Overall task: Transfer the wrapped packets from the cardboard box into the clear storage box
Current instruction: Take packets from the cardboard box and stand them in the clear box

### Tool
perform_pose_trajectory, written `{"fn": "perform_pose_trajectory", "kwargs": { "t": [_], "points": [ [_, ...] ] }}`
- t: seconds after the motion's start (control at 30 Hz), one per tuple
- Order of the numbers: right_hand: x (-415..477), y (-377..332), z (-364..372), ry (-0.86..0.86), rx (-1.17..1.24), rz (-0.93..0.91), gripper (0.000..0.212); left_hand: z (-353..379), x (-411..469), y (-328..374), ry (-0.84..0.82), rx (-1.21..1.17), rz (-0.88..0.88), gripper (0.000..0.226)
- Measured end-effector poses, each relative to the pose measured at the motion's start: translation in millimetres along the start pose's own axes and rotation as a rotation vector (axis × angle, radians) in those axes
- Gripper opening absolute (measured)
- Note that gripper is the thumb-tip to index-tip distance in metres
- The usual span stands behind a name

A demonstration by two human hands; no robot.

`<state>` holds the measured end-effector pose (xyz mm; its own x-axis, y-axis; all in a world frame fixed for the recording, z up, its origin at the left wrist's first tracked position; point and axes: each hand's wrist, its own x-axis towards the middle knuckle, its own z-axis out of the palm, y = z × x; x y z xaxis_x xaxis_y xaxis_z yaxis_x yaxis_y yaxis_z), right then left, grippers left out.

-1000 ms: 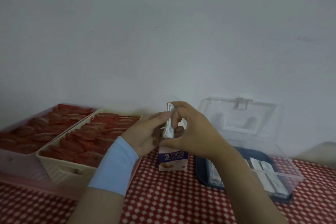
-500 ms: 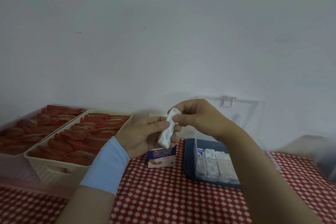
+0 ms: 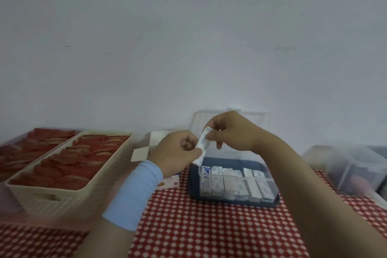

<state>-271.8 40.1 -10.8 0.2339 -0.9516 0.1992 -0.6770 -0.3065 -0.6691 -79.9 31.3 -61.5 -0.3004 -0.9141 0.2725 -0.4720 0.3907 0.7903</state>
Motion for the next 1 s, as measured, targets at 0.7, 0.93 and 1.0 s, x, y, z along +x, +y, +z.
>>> {"fn": "perform_pose_trajectory", "kwargs": {
  "t": [0.7,0.93,1.0],
  "points": [
    [6,91,-12,-0.279,-0.493,0.328,0.012,84,29,10,-0.691,0.905,0.244,0.030],
    [9,94,2,-0.337,-0.545,0.358,0.015,91,35,-4,-0.656,0.882,0.248,0.034],
    [8,93,5,-0.330,-0.578,0.366,0.018,90,34,-3,-0.646,0.861,0.230,0.030]
  ]
}}
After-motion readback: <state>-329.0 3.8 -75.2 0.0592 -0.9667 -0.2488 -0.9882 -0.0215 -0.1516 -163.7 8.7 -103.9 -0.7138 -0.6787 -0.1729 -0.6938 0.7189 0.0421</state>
